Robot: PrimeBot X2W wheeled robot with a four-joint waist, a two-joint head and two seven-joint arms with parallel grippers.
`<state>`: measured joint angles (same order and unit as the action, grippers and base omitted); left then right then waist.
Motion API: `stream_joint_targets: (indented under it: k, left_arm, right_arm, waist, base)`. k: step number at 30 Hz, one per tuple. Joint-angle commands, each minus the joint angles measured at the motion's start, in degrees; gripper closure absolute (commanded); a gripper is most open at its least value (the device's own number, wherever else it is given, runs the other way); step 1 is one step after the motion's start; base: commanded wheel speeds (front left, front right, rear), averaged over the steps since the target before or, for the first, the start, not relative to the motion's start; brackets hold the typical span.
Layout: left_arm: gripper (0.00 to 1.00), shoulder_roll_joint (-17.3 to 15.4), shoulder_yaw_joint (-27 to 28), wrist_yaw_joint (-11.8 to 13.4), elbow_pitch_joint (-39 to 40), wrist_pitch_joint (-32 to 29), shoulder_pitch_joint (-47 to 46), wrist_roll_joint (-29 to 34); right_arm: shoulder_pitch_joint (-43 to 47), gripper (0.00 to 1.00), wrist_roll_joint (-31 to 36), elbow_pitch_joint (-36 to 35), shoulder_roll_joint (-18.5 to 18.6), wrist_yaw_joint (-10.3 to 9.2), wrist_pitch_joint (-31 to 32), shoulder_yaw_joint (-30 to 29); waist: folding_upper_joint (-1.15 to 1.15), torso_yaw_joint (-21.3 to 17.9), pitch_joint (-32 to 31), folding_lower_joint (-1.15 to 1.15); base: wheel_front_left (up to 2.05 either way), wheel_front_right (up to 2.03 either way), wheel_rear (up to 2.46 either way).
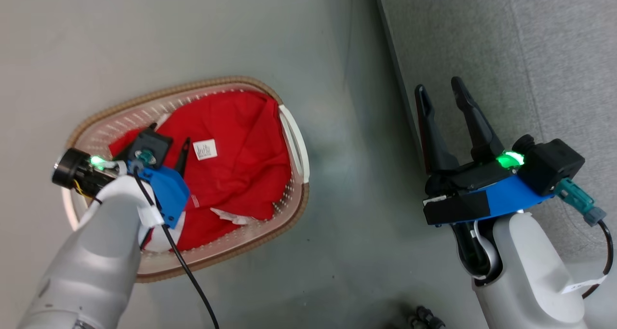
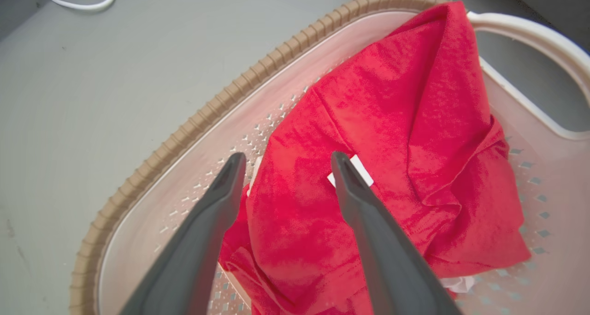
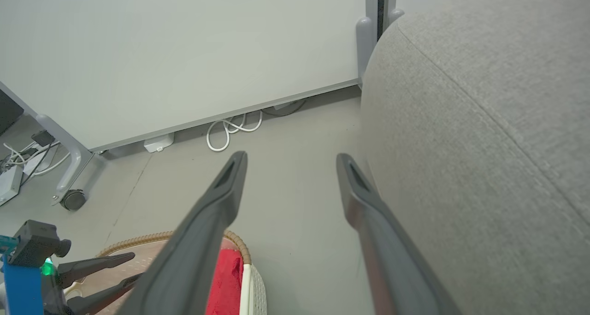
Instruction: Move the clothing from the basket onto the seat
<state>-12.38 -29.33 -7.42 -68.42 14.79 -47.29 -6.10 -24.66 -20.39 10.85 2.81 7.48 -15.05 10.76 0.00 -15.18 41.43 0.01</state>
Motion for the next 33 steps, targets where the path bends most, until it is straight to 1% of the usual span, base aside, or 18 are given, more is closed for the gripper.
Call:
stream_joint_targets:
  k: [1,7,12,15,20,24,27,33]
  left_arm:
    - [0.00,-0.4,-0.3,-0.1,-0.9,-0.3,-2.1,-0.5]
    - [0.00,-1.6,-1.6,-0.1,-3.6,-3.0,-6.5,-0.1]
    - [0.00,-1.9,-1.9,1.2,-4.7,-7.7,-9.0,-0.3]
    - [0.00,-1.8,-2.0,1.7,-4.9,-9.0,-10.1,-0.4]
    - [0.00,-1.4,-2.3,1.7,-5.2,-11.6,-10.6,-1.0]
    - [0.00,-1.7,-2.9,2.5,-5.4,-14.5,-10.6,-0.7]
    - [0.00,-1.9,-3.6,2.5,-5.4,-16.9,-10.4,-0.6]
    - [0.00,-2.0,-5.0,2.7,-5.5,-17.6,-11.8,0.2]
  right_arm:
    - [-1.2,0.00,-0.4,-0.3,0.1,0.03,-0.2,-0.1]
    - [-2.7,0.00,-0.7,-1.2,0.1,0.03,-0.2,-0.3]
    - [-3.5,0.00,-0.8,-1.6,0.1,0.03,-0.2,-0.2]
    - [-3.8,0.00,-0.8,-1.8,0.1,0.03,-0.2,-0.3]
    - [-4.4,0.00,-0.9,-1.8,0.1,0.03,-0.2,-0.2]
    - [-4.6,0.00,-1.2,-1.9,0.1,0.03,-0.2,0.0]
    - [-4.8,0.00,-1.3,-2.0,0.1,0.03,-0.2,0.0]
    - [-4.8,0.00,-1.8,-2.3,0.1,0.03,-0.2,0.3]
  waist:
    - [0.00,-1.0,3.4,-0.01]
    - [0.00,-1.1,8.0,-0.01]
    - [0.00,-1.1,10.7,-0.01]
    - [0.00,-0.9,11.7,-0.01]
    - [0.00,-0.8,12.9,-0.01]
    - [0.00,-1.0,13.5,-0.01]
    - [0.00,-1.1,13.9,-0.01]
    - [0.00,-1.6,15.4,-0.01]
  base:
    - [0.00,0.00,0.00]
    - [0.00,0.00,0.00]
    - [0.00,0.00,0.00]
    - [0.00,0.00,0.00]
    - [0.00,0.00,0.00]
    - [0.00,0.00,0.00]
    - [0.00,0.00,0.00]
    - [0.00,0.00,0.00]
